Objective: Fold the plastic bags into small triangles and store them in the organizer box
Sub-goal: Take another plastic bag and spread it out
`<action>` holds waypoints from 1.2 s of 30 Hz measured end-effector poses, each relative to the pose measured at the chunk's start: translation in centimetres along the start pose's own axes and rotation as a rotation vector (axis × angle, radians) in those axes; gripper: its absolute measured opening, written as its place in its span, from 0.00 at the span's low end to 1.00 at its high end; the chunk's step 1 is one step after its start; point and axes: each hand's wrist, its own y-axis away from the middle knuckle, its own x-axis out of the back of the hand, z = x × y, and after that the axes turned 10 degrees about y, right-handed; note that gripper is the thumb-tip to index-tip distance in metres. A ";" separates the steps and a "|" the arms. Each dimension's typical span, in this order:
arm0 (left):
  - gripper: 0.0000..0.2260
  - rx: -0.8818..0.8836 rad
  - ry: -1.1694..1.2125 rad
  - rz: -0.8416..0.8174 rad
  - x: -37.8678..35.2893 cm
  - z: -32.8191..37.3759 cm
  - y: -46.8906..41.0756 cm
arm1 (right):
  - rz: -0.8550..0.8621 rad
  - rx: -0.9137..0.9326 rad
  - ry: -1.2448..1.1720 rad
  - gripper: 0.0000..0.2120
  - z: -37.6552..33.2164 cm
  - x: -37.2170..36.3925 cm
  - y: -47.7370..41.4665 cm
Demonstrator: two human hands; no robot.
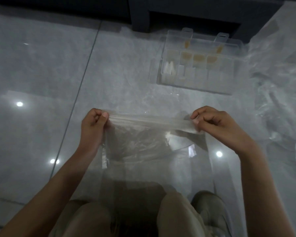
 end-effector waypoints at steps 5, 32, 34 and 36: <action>0.05 -0.210 -0.215 -0.106 0.1 -0.2 0.3 | -0.088 -0.024 0.003 0.15 -0.5 1.1 0.7; 0.04 -0.247 -0.321 -0.098 -0.2 -0.8 -0.4 | 0.371 -0.148 -0.052 0.11 1.9 -1.4 -5.1; 0.04 -0.249 -0.322 -0.093 -0.2 -0.7 -0.5 | 0.407 -0.180 -0.061 0.10 2.1 -1.5 -5.6; 0.03 -0.239 -0.312 -0.085 -0.4 -0.6 -0.5 | 0.423 -0.215 -0.108 0.09 2.0 -1.7 -6.0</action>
